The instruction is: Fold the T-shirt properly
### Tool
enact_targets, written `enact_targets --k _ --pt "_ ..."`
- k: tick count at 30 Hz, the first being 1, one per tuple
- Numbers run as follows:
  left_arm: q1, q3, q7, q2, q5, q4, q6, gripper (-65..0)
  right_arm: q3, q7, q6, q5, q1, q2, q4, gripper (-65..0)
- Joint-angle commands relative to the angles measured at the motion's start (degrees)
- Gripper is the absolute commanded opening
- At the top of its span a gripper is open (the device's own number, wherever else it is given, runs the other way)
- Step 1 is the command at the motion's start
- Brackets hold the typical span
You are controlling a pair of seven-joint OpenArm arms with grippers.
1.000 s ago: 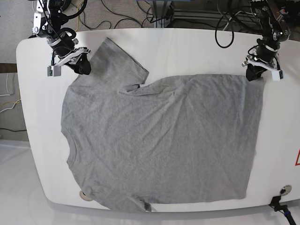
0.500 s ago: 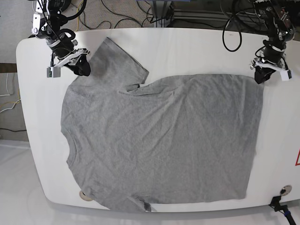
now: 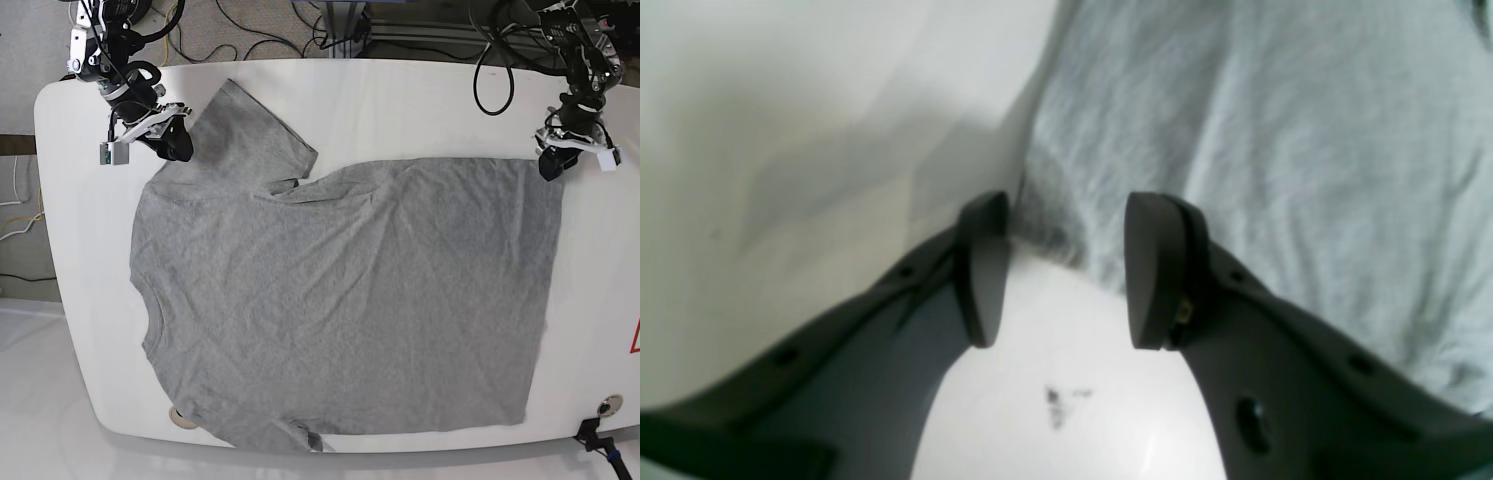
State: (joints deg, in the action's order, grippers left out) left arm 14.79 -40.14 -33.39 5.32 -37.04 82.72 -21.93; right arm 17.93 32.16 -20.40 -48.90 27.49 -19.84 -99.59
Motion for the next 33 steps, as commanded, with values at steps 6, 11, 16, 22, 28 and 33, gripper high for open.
enact_targets --k 6,11,16,22,28,33 --pt "-2.1 0.2 -0.5 0.6 0.0 -1.3 0.0 -38.1 0.4 -1.2 -0.5 -0.9 -0.1 -0.8 -1.0 -49.8" --pt "-3.9 2.3 -2.3 0.4 -0.2 -1.4 -0.1 -38.1 0.5 -1.2 -0.5 -0.9 -0.1 -0.8 -1.0 -49.8" --pt "-5.1 5.5 -3.3 0.3 -0.4 -1.3 0.0 -38.3 0.5 -1.2 -0.5 -0.9 -0.1 -0.8 -1.0 -49.8" --pt "-5.1 5.5 -3.1 0.3 -0.4 -1.2 0.0 -38.8 0.5 -1.2 -0.5 -0.9 -0.1 -0.8 -1.0 -49.8" --pt "-5.1 1.9 -3.0 0.3 -0.4 -1.1 -0.1 -65.0 0.5 -1.3 -0.5 -0.9 -0.1 -0.8 -1.0 -49.9" --pt "-5.2 2.2 -3.1 0.4 -0.2 -1.1 -0.1 -65.0 0.5 -1.3 -0.5 -0.9 -0.1 -0.8 -1.0 -50.4"
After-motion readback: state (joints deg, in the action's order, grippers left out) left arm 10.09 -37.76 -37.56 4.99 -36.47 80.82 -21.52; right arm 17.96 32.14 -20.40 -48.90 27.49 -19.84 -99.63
